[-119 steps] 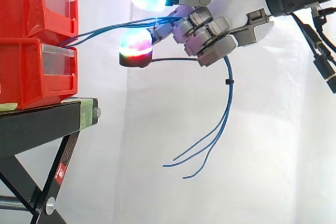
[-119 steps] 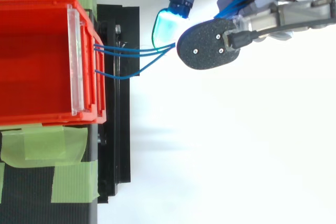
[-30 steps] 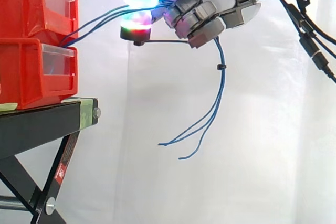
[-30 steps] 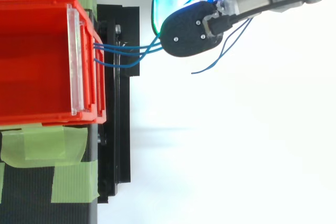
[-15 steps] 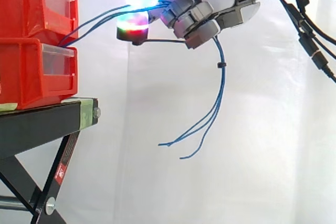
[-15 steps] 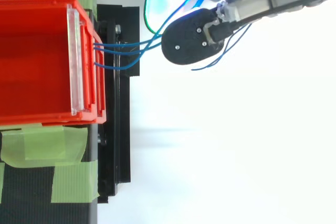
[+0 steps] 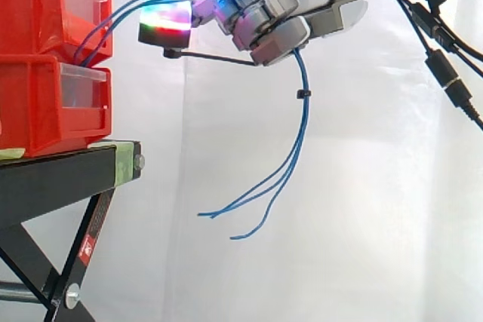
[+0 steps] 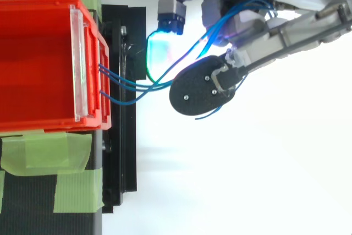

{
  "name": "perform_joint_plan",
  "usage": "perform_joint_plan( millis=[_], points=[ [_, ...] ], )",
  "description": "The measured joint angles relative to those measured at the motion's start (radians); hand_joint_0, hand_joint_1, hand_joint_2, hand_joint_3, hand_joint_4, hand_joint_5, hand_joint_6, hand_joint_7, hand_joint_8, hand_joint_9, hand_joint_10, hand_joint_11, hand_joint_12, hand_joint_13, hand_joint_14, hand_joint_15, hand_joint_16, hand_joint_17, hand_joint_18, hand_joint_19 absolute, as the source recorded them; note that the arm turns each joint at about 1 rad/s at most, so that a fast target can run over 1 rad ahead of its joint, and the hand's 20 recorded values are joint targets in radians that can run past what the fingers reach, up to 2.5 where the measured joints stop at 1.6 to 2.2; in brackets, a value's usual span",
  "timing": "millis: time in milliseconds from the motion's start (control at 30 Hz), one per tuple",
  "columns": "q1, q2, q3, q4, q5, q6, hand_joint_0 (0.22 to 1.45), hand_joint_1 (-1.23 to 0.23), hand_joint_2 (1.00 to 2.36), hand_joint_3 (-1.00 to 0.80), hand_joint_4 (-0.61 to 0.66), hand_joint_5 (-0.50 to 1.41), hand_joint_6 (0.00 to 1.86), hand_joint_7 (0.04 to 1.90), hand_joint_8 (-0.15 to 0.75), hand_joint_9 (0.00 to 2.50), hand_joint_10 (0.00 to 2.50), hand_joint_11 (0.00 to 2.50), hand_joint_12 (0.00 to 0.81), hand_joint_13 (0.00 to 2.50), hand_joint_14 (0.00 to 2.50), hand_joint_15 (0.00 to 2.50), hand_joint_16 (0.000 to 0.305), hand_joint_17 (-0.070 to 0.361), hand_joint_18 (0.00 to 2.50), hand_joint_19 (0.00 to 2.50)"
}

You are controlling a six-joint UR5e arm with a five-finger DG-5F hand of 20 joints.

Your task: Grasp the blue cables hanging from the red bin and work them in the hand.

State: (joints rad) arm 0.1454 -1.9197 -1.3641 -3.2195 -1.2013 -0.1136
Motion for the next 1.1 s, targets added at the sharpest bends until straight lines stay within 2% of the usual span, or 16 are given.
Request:
perform_joint_plan(
  millis=[200, 267, 300, 333, 400, 500, 533, 667, 700, 733, 800, 867, 933, 1033, 1100],
  points=[
    [0.004, 0.000, 0.000, -0.002, -0.004, 0.004, 0.85, -0.58, 1.00, -0.90, 0.29, 0.25, 0.30, 1.25, 0.420, 0.53, 2.50, 2.50, 0.437, 0.87, 2.50, 1.42, 0.050, 0.112, 1.34, 1.51],
    [0.004, 0.000, 0.000, -0.002, -0.003, 0.004, 0.89, -0.59, 1.01, -0.82, 0.29, 0.26, 0.30, 1.25, 0.427, 0.54, 2.50, 2.50, 0.439, 0.87, 2.50, 1.44, 0.049, 0.109, 1.35, 1.52],
    [0.004, 0.000, 0.000, -0.002, -0.002, 0.004, 0.93, -0.61, 1.01, -0.71, 0.28, 0.25, 0.31, 1.25, 0.428, 0.54, 2.50, 2.50, 0.439, 0.87, 2.50, 1.45, 0.049, 0.110, 1.36, 1.53],
    [0.004, 0.000, 0.000, -0.003, -0.001, 0.004, 0.93, -0.62, 1.01, -0.70, 0.28, 0.25, 0.31, 1.25, 0.425, 0.53, 2.50, 2.50, 0.439, 0.88, 2.50, 1.45, 0.049, 0.109, 1.36, 1.54],
    [0.004, 0.000, 0.000, -0.005, -0.001, 0.003, 0.99, -0.64, 1.02, -0.56, 0.28, 0.23, 0.24, 1.25, 0.422, 0.50, 2.50, 2.50, 0.442, 0.86, 2.50, 1.48, 0.049, 0.111, 1.35, 1.56],
    [0.004, 0.000, 0.000, -0.012, 0.001, 0.004, 1.01, -0.66, 1.02, -0.48, 0.27, 0.23, 0.18, 1.26, 0.418, 0.47, 2.50, 2.50, 0.446, 0.83, 2.50, 1.48, 0.049, 0.110, 1.31, 1.56],
    [0.004, 0.000, 0.000, -0.014, 0.001, 0.004, 1.01, -0.66, 1.02, -0.49, 0.28, 0.23, 0.15, 1.27, 0.412, 0.44, 2.50, 2.50, 0.443, 0.81, 2.50, 1.48, 0.049, 0.110, 1.29, 1.56],
    [0.004, 0.000, 0.000, -0.017, 0.001, 0.006, 0.95, -0.68, 1.01, -0.87, 0.27, 0.20, 0.13, 1.28, 0.417, 0.38, 2.50, 2.50, 0.446, 0.76, 2.50, 1.48, 0.049, 0.110, 1.27, 1.59],
    [0.004, 0.000, 0.000, -0.017, 0.000, 0.006, 0.96, -0.68, 1.00, -0.90, 0.27, 0.20, 0.14, 1.28, 0.416, 0.38, 2.50, 2.50, 0.445, 0.76, 2.50, 1.47, 0.049, 0.110, 1.26, 1.60],
    [0.004, 0.000, 0.000, -0.016, 0.000, 0.006, 0.98, -0.68, 1.00, -0.88, 0.28, 0.20, 0.14, 1.27, 0.412, 0.37, 2.50, 2.50, 0.444, 0.76, 2.50, 1.46, 0.049, 0.110, 1.27, 1.59],
    [0.005, 0.000, 0.000, -0.013, -0.001, 0.006, 1.07, -0.68, 1.01, -0.68, 0.28, 0.20, 0.17, 1.25, 0.408, 0.37, 2.50, 2.50, 0.439, 0.76, 2.50, 1.42, 0.048, 0.108, 1.24, 1.54],
    [0.005, 0.000, 0.000, -0.007, -0.003, 0.007, 1.11, -0.67, 1.02, -0.53, 0.27, 0.21, 0.16, 1.25, 0.399, 0.38, 2.50, 2.50, 0.440, 0.75, 2.50, 1.41, 0.047, 0.105, 1.18, 1.43],
    [0.004, 0.000, 0.000, 0.000, -0.004, 0.010, 1.11, -0.67, 1.02, -0.47, 0.27, 0.22, 0.17, 1.24, 0.400, 0.38, 2.50, 2.50, 0.433, 0.75, 2.50, 1.40, 0.048, 0.107, 1.16, 1.40],
    [0.005, 0.000, 0.000, 0.006, -0.005, 0.015, 1.10, -0.65, 1.02, -0.47, 0.28, 0.24, 0.17, 1.24, 0.404, 0.40, 2.50, 2.50, 0.437, 0.77, 2.50, 1.39, 0.048, 0.108, 1.20, 1.42],
    [0.005, 0.000, 0.000, 0.008, -0.005, 0.018, 1.08, -0.64, 1.02, -0.39, 0.28, 0.25, 0.17, 1.24, 0.404, 0.42, 2.50, 2.50, 0.432, 0.77, 2.50, 1.41, 0.048, 0.107, 1.21, 1.43]
  ],
)
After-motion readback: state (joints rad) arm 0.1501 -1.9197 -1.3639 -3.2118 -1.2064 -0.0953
